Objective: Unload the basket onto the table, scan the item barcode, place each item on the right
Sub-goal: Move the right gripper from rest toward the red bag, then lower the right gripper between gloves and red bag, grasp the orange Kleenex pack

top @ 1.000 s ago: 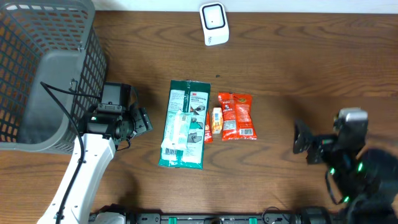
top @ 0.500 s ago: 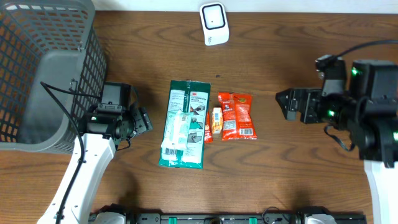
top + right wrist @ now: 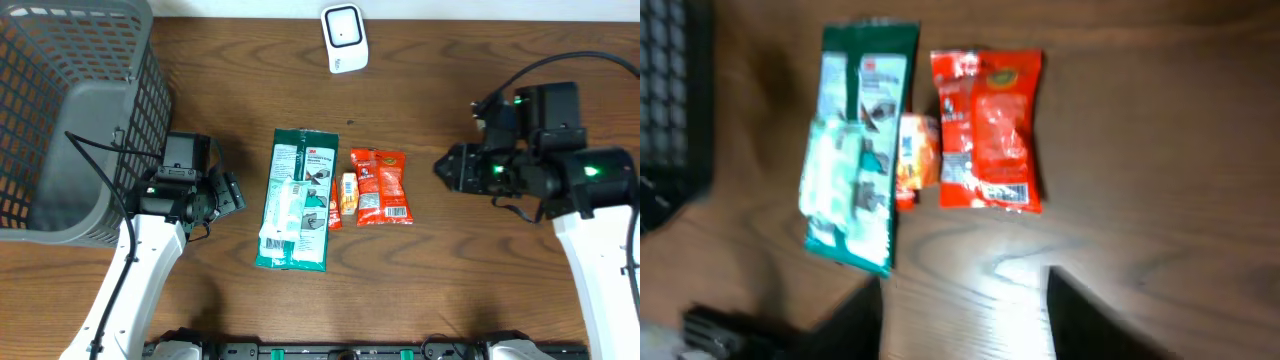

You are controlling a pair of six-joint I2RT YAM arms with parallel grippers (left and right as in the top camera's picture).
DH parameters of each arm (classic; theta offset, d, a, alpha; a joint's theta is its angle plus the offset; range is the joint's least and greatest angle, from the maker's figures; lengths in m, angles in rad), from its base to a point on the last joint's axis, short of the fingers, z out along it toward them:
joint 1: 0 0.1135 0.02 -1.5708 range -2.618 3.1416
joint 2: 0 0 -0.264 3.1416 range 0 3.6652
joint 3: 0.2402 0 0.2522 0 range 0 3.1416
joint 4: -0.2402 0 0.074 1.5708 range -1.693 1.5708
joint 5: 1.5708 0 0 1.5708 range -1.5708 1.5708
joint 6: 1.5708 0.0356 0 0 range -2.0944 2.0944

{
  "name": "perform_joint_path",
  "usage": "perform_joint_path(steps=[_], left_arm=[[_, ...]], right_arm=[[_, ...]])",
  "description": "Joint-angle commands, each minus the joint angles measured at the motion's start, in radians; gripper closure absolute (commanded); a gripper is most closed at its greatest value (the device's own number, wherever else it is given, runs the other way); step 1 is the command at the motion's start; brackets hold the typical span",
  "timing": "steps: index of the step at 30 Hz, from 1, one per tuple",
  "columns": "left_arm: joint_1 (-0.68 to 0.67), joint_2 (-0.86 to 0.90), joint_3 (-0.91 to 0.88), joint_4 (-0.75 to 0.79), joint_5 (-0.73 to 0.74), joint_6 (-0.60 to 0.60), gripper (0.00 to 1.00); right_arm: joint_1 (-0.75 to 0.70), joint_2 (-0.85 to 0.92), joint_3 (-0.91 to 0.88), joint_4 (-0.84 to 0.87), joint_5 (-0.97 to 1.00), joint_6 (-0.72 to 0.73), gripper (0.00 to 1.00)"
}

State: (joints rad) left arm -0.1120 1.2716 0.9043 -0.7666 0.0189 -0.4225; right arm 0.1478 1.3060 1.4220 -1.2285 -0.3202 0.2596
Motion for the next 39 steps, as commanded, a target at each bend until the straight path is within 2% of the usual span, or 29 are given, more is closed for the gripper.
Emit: perform_joint_path(steps=[1, 3, 8, 14, 21, 26, 39], left_arm=[[0.004, 0.002, 0.01, -0.003, -0.016, -0.002, 0.18], [0.004, 0.002, 0.01, -0.003, -0.016, -0.002, 0.17], [0.004, 0.002, 0.01, -0.003, -0.016, -0.002, 0.17], [0.004, 0.002, 0.01, -0.003, -0.016, -0.002, 0.18], [0.004, 0.002, 0.01, -0.003, -0.016, -0.002, 0.18], [0.004, 0.002, 0.01, -0.003, -0.016, -0.002, 0.18], [0.004, 0.002, 0.01, -0.003, -0.016, -0.002, 0.18]], right_arm=[[0.063, 0.039, -0.037, 0.013, 0.042, 0.049, 0.43], [0.103, 0.065, -0.054, 0.017, 0.087, 0.063, 0.4], [0.207, 0.139, -0.088, 0.053, 0.209, 0.071, 0.41], [0.285, 0.264, -0.093, 0.152, 0.238, 0.107, 0.42], [0.286, 0.396, -0.093, 0.214, 0.239, 0.107, 0.37], [0.286, 0.478, -0.093, 0.271, 0.238, 0.107, 0.45], [0.293, 0.574, -0.093, 0.318, 0.237, 0.106, 0.48]])
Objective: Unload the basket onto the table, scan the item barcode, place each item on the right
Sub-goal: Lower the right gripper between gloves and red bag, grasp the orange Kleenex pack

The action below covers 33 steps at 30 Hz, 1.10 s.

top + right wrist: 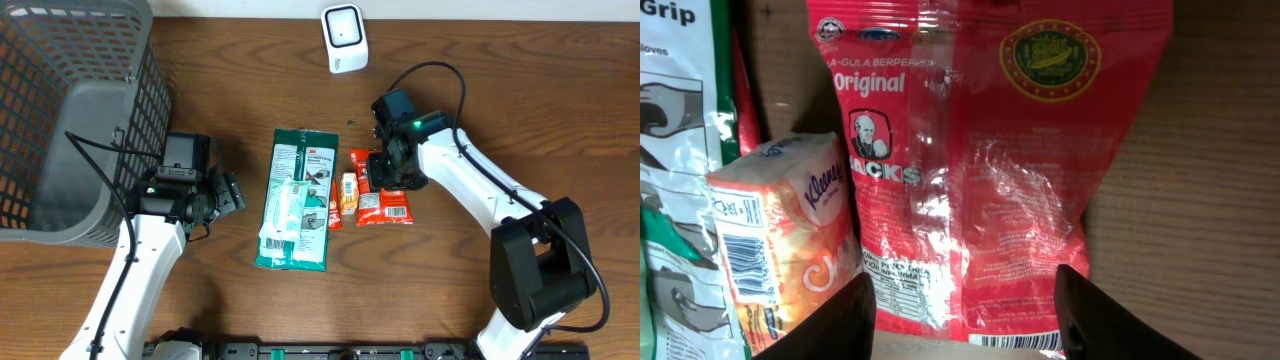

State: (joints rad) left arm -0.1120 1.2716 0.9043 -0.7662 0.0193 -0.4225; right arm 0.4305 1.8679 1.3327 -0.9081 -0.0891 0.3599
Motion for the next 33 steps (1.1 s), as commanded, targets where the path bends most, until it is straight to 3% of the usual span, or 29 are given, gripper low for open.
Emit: perform_joint_path(steps=[1, 5, 13, 18, 33], left_arm=[[0.004, 0.002, 0.01, -0.003, -0.016, -0.002, 0.18], [0.004, 0.002, 0.01, -0.003, -0.016, -0.002, 0.18], [0.004, 0.002, 0.01, -0.003, -0.016, -0.002, 0.18], [0.004, 0.002, 0.01, -0.003, -0.016, -0.002, 0.18], [0.004, 0.002, 0.01, -0.003, -0.016, -0.002, 0.17]], right_arm=[[0.01, 0.011, -0.003, -0.005, 0.005, 0.0, 0.5], [0.005, -0.002, 0.003, -0.016, 0.005, -0.009, 0.52], [0.005, -0.072, 0.042, -0.031, -0.016, -0.009, 0.42], [0.007, -0.076, 0.04, -0.015, -0.077, 0.003, 0.45], [0.113, -0.074, 0.037, 0.05, -0.009, 0.058, 0.45]])
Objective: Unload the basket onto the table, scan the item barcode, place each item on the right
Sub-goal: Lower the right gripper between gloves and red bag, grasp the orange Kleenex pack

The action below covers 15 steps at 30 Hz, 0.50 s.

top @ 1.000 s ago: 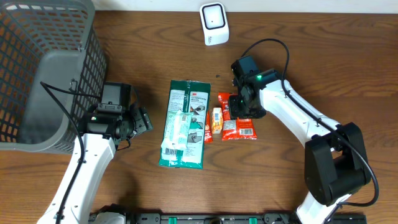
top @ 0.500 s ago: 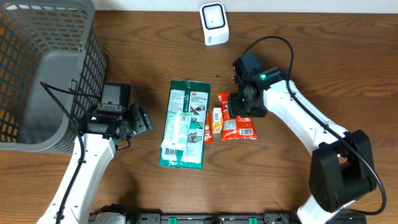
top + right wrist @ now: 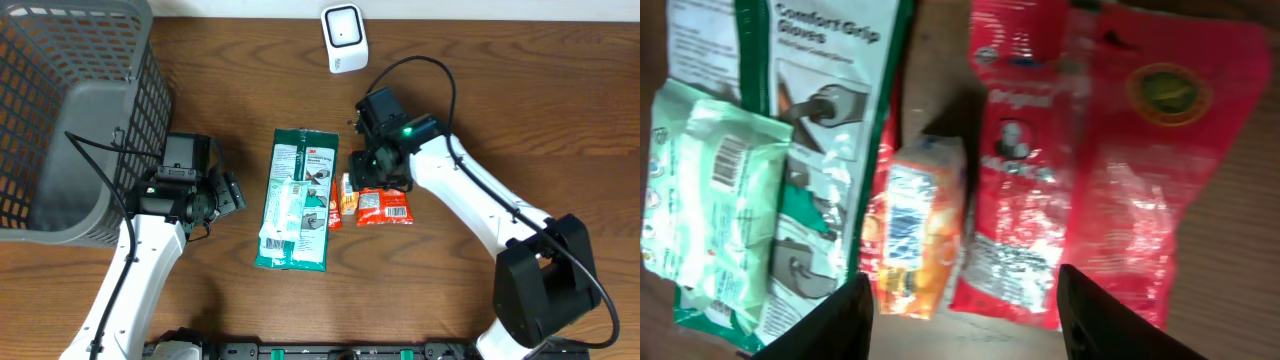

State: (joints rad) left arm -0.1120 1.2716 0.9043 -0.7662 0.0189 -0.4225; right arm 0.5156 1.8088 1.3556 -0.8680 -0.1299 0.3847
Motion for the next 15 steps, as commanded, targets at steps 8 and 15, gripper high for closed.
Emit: perform_joint_path(steps=[8, 15], left_arm=[[0.004, 0.002, 0.01, -0.003, -0.016, -0.002, 0.18], [0.004, 0.002, 0.01, -0.003, -0.016, -0.002, 0.18]], right_arm=[[0.1, -0.015, 0.003, 0.037, 0.142, 0.07, 0.45], [0.146, -0.002, -0.006, 0.053, 0.22, 0.144, 0.46]])
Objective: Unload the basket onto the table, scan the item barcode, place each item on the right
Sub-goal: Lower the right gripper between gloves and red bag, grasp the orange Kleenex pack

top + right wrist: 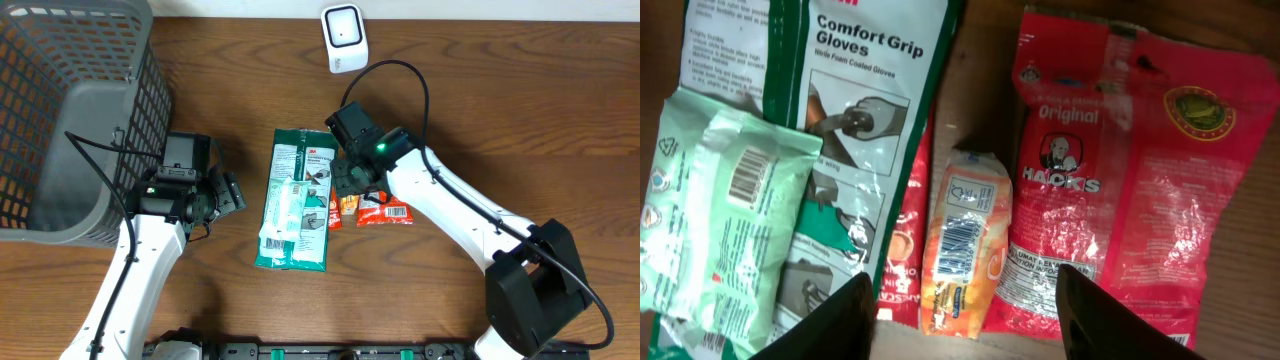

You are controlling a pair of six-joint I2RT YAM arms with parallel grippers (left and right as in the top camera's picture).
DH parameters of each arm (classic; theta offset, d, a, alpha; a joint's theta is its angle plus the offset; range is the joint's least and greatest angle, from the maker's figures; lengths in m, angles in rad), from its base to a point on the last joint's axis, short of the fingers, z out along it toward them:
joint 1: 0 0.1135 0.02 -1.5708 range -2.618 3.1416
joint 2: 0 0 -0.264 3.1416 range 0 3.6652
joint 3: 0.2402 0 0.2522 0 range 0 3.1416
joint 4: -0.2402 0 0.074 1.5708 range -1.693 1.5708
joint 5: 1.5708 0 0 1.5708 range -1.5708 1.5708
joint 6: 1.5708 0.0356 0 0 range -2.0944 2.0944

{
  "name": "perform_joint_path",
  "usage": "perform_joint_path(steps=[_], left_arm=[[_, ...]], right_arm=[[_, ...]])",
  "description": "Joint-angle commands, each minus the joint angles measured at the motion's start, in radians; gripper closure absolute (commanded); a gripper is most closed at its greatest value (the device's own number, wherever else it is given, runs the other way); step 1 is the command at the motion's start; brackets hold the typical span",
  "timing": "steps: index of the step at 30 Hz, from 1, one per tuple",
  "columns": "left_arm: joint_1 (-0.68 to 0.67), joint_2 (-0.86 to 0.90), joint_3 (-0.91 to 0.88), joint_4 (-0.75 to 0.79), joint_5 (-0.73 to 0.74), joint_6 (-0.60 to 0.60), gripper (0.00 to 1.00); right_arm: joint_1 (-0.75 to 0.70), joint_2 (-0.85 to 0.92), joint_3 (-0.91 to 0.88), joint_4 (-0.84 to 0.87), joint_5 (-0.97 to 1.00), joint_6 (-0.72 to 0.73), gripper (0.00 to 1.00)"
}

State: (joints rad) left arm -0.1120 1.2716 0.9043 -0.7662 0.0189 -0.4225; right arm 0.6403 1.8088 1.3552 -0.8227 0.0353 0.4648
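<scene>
A small orange pack (pixel 965 240) with a barcode on top lies between a green "Comfort Grip Gloves" pack (pixel 855 120) and a red Hacks bag (pixel 1120 180). My right gripper (pixel 965 325) hangs open just above it, its dark fingers (pixel 830 325) straddling the pack without touching it. A pale green wipes packet (pixel 725 220), also barcoded, rests on the gloves pack. The white scanner (pixel 343 38) stands at the table's far edge. In the overhead view my right gripper (pixel 350 185) covers the orange pack. My left gripper (pixel 230 192) rests left of the gloves pack (pixel 297 200); its jaws are unclear.
A grey wire basket (pixel 70 110) fills the far left corner. A second red packet (pixel 908 250) peeks out from under the gloves pack and the orange pack. The right arm's cable loops above the items toward the scanner.
My right gripper has shifted a little left, from over the red bag's edge to centred on the orange pack. It is still open. The left arm has not moved.
At first my right gripper was open far out at the table's right side. Then it was low over the red Hacks bag. After that it sat further left with all the packs in view, and now it is centred over the orange pack.
</scene>
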Motion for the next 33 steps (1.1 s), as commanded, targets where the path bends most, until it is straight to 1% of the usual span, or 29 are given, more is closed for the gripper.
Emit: perform_joint_path(steps=[1, 10, 20, 22, 25, 27, 33], left_arm=[[0.004, 0.002, 0.01, -0.003, -0.016, -0.002, 0.17], [0.004, 0.002, 0.01, -0.003, -0.016, -0.002, 0.18], [0.004, 0.002, 0.01, -0.003, -0.016, -0.002, 0.18], [0.004, 0.002, 0.01, -0.003, -0.016, -0.002, 0.17], [0.004, 0.002, 0.01, -0.003, -0.016, -0.002, 0.17], [0.004, 0.002, 0.01, -0.003, -0.016, -0.002, 0.18], [0.004, 0.002, 0.01, -0.003, -0.016, -0.002, 0.18]], right_arm=[[0.025, 0.003, -0.011, 0.014, 0.054, 0.07, 0.46], [0.042, 0.057, -0.03, 0.035, 0.054, 0.073, 0.47], [0.042, 0.117, -0.03, 0.04, 0.072, 0.073, 0.52], [0.042, 0.125, -0.03, 0.042, 0.07, 0.073, 0.55], [0.042, 0.131, -0.03, 0.042, 0.068, 0.073, 0.7], [0.042, 0.131, -0.03, 0.043, 0.068, 0.073, 0.76], [0.042, 0.131, -0.029, 0.044, 0.068, 0.073, 0.75]])
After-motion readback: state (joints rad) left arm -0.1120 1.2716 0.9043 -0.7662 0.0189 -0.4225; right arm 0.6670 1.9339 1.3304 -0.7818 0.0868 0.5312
